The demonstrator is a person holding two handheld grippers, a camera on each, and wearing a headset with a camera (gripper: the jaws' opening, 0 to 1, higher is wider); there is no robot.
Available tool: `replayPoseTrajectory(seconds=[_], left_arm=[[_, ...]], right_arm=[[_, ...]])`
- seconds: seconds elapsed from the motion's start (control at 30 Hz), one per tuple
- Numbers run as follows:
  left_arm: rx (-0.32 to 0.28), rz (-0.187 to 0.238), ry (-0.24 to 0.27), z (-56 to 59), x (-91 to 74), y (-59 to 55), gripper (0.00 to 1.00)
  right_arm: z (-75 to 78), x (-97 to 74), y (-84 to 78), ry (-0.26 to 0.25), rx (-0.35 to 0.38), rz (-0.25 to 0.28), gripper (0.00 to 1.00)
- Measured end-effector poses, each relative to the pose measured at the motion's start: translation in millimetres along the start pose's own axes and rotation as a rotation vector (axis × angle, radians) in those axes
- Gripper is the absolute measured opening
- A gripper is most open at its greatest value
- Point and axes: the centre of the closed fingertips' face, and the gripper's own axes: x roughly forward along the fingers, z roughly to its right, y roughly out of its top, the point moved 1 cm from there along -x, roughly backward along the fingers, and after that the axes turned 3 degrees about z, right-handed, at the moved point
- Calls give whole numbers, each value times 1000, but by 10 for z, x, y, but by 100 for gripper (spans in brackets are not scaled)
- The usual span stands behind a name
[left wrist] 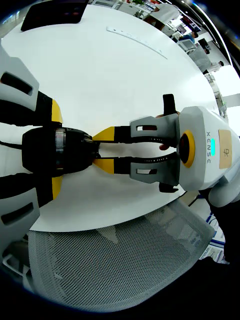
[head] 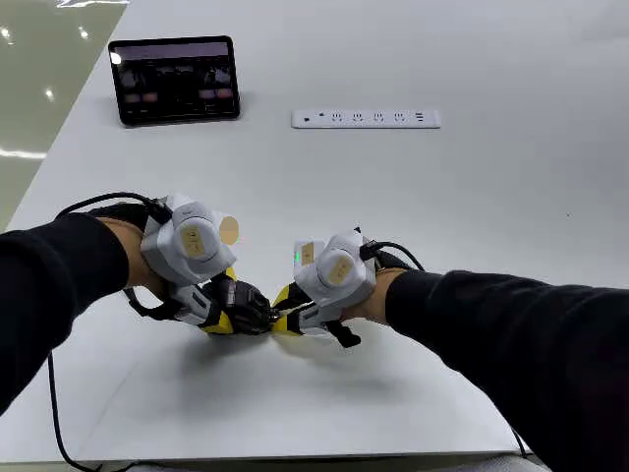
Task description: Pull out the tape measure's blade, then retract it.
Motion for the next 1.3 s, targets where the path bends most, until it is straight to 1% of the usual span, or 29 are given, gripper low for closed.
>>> replayPoseTrajectory(seconds=[0.07,0.1,0.13,0.17,0.23,0.3,0.37,0.43,0.5,0.6,0.7,0.8,0.9,0.97,1.03,1.13,1.17,1.2,1.23,1.27,1.3], left_arm=[[-3,-5,-2,-2,0,-3,32],[1,-8,-3,0,1,-3,32],[-1,-7,-1,-3,0,-3,32],[-6,-3,3,-6,-1,-4,32],[-20,6,6,-11,-3,-7,32],[-34,7,7,-20,-8,-9,32],[-31,1,5,-15,-7,-10,32],[-36,9,4,-22,-7,-12,32],[-51,28,3,-26,-14,-14,32],[-62,42,9,-25,-20,-4,32],[-62,43,11,-23,-25,0,32],[-75,53,13,-37,-25,1,32],[-76,58,13,-33,-23,4,32],[-64,56,12,-23,-24,5,32],[-64,57,12,-23,-22,7,32],[-64,55,11,-25,-21,8,32],[-62,53,11,-24,-20,9,32],[-62,52,11,-27,-22,2,32],[-62,52,12,-28,-23,0,32],[-63,52,14,-30,-23,-1,32],[-65,54,15,-30,-22,-2,32]], right_arm=[[-5,-2,-7,4,-7,0,12],[-13,-6,-15,8,-32,10,12],[-7,-4,-10,12,-41,14,12],[-2,3,-18,12,-25,13,12],[-3,1,-18,17,-40,14,10],[-2,-3,-17,7,-46,10,9],[-2,-15,-20,4,-47,10,8],[-7,-26,-28,5,-46,10,8],[-5,-33,-30,6,-35,16,8],[8,-63,-68,5,-23,13,8],[24,-106,-112,9,0,18,8],[45,-165,-167,4,1,10,9],[39,-189,-198,13,32,18,10],[18,-169,-187,15,34,19,10],[10,-155,-173,15,23,8,11],[18,-150,-162,16,34,5,13],[34,-119,-119,4,62,26,16],[27,-91,-102,5,60,27,22],[20,-67,-87,4,55,29,21],[8,-28,-76,1,21,22,12],[31,3,-16,-6,-21,41,12]])
